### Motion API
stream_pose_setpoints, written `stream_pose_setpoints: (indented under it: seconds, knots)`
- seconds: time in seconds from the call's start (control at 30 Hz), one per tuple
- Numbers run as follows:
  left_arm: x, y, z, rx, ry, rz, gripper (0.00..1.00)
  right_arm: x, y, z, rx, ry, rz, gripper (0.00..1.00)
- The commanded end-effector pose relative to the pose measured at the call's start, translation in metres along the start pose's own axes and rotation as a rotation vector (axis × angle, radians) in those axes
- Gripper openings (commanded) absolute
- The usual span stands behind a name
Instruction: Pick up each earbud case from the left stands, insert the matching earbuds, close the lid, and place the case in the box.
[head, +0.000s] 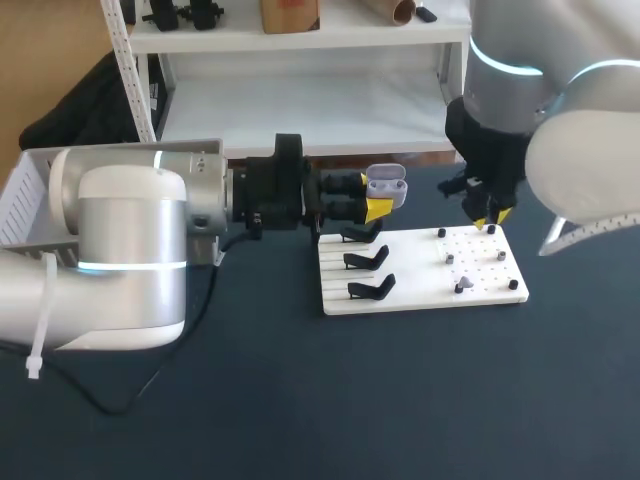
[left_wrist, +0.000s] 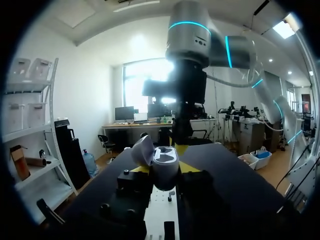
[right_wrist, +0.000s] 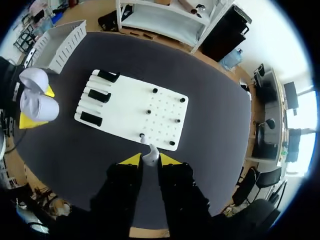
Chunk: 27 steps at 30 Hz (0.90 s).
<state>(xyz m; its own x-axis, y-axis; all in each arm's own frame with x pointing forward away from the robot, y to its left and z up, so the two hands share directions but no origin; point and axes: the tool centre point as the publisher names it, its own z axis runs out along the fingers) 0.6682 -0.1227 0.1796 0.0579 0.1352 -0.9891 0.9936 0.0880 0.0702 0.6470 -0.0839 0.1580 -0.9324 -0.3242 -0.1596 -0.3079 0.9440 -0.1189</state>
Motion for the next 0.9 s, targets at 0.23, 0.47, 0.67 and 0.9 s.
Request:
stream_pose_setpoints:
  seconds: [0.23, 0.47, 0.67, 0.9]
  knots:
    - [0.001, 0.000, 0.000, -0.003, -0.004, 0.001, 0.00, -0.011, 0.024, -0.052, 0.100, 0.013, 0.505, 0.00]
    - [0.001, 0.000, 0.000, -0.003, -0.004, 0.001, 0.00, -0.009, 0.045, -0.079, 0.073, 0.048, 0.738, 0.00]
    - [0.001, 0.000, 0.000, -0.003, -0.004, 0.001, 0.00, -0.016, 0.066, -0.097, 0.050, 0.043, 0.847, 0.00]
    - [0.001, 0.000, 0.000, -0.003, -0.004, 0.001, 0.00, -0.033, 0.084, -0.106, 0.019, 0.025, 0.823, 0.00]
